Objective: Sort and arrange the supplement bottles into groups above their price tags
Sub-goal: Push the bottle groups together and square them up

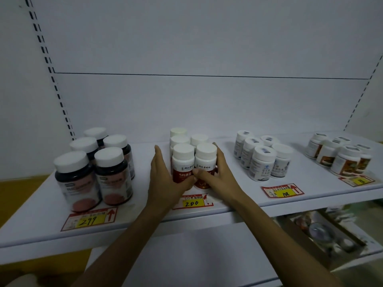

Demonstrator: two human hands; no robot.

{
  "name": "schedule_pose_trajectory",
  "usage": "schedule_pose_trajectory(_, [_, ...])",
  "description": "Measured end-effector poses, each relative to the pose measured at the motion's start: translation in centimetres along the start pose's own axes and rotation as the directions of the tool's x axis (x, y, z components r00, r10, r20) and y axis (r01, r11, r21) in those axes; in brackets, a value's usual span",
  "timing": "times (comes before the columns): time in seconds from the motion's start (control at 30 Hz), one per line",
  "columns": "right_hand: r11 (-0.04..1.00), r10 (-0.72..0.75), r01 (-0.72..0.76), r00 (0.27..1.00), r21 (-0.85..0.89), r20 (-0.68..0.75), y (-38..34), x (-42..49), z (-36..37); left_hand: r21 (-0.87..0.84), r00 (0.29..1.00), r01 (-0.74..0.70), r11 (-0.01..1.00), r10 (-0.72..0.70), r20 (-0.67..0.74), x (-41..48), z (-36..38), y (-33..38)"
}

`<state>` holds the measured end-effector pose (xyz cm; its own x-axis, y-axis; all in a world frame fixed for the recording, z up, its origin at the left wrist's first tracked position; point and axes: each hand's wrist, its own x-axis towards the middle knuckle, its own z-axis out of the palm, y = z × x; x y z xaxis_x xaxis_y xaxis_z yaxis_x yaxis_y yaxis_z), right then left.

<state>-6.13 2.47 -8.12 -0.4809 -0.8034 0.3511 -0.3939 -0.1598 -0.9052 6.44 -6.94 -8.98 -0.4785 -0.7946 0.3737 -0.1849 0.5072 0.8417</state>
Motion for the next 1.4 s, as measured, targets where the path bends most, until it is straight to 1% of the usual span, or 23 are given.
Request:
schedule_pose_trajectory(0.1, [1.0,0.009,-0.01,0.999,-0.013,-0.049,-0.8,-0.5,0.3,0.056,0.994,-0.065,0.996,0.069,-0.086,-0.6,-0.3,0.8])
schedule_pose_trajectory(0.17, [0.995,0.004,-0.018,0.99,-0.101,-0.14,-1.5,-1.2,0.4,0.111,0.986,-0.118,0.987,0.13,-0.107,-1.4,-0.6,1.5])
schedule_pose_trajectory(0.23, [0.981,-0.085,0.041,0.97,-0.188,-0.228,-2.3,-2.2,0.4,0.175,0.967,-0.198,0.964,0.221,-0.126,-2.6,-0.8,2.3])
schedule_pose_trajectory(0.33, [0.938,-0.301,0.227,0.907,-0.262,-0.293,-4.1,-4.3,1.2,0.241,0.913,-0.299,0.923,0.35,-0.21,-4.9,-1.8,3.3])
schedule_pose_trajectory(0.37, [0.924,-0.354,0.281,0.886,-0.259,-0.299,-4.6,-4.8,1.8,0.278,0.888,-0.321,0.905,0.39,-0.244,-5.6,-2.3,3.5])
schedule_pose_trajectory(0.43, [0.918,-0.389,0.344,0.876,-0.196,-0.286,-5.3,-5.5,3.7,0.36,0.846,-0.345,0.867,0.453,-0.281,-6.9,-3.9,3.7])
schedule_pose_trajectory(0.53, [0.939,-0.344,0.329,0.915,-0.103,-0.211,-5.8,-6.1,7.5,0.465,0.807,-0.331,0.821,0.502,-0.312,-8.6,-7.5,2.9])
schedule_pose_trajectory(0.57, [0.945,-0.326,0.317,0.931,-0.082,-0.166,-5.9,-6.2,8.7,0.488,0.806,-0.301,0.819,0.492,-0.329,-9.0,-8.9,2.3])
schedule_pose_trajectory(0.63, [0.961,-0.273,0.27,0.96,-0.057,-0.062,-5.8,-6.4,10.8,0.47,0.827,-0.215,0.856,0.415,-0.379,-9.8,-11.7,1.1])
schedule_pose_trajectory(0.73, [0.976,-0.205,0.208,0.978,-0.073,0.045,-6.4,-5.7,13.0,0.365,0.897,-0.02,0.931,0.178,-0.405,-10.0,-15.1,-0.6])
schedule_pose_trajectory(0.8, [0.983,-0.168,0.174,0.982,-0.063,0.084,-7.0,-4.8,14.1,0.323,0.932,0.099,0.941,0.026,-0.36,-9.2,-16.8,-2.3])
schedule_pose_trajectory(0.83, [0.987,-0.145,0.152,0.985,-0.061,0.095,-7.2,-4.4,14.5,0.296,0.946,0.136,0.946,-0.035,-0.322,-8.6,-17.5,-2.9])
schedule_pose_trajectory(0.9, [0.992,-0.112,0.118,0.988,-0.053,0.103,-7.0,-3.6,15.4,0.269,0.969,0.161,0.95,-0.1,-0.226,-7.1,-18.5,-3.9])
schedule_pose_trajectory(1.0, [0.994,-0.043,0.051,0.995,-0.095,0.087,-5.7,-3.2,16.7,0.254,0.992,0.123,0.959,-0.108,-0.071,-4.7,-19.0,-6.0])
schedule_pose_trajectory(1.07, [0.99,-0.012,0.019,0.998,-0.137,0.057,-5.2,-2.9,17.0,0.239,0.995,0.099,0.966,-0.097,-0.022,-4.2,-18.8,-6.7])
schedule_pose_trajectory(1.2, [0.975,0.003,-0.001,1.0,-0.221,0.01,-4.6,-2.7,17.5,0.323,0.998,0.061,0.944,-0.054,-0.031,-3.9,-18.4,-7.8])
schedule_pose_trajectory(1.37, [0.954,-0.018,0.011,1.0,-0.298,-0.021,-4.7,-2.8,18.4,0.31,1.0,0.024,0.95,-0.025,0.0,-3.5,-18.4,-8.8])
schedule_pose_trajectory(1.4, [0.953,-0.034,0.026,0.999,-0.302,-0.023,-4.6,-2.8,18.6,0.304,1.0,0.003,0.953,0.001,-0.015,-3.3,-18.3,-8.9])
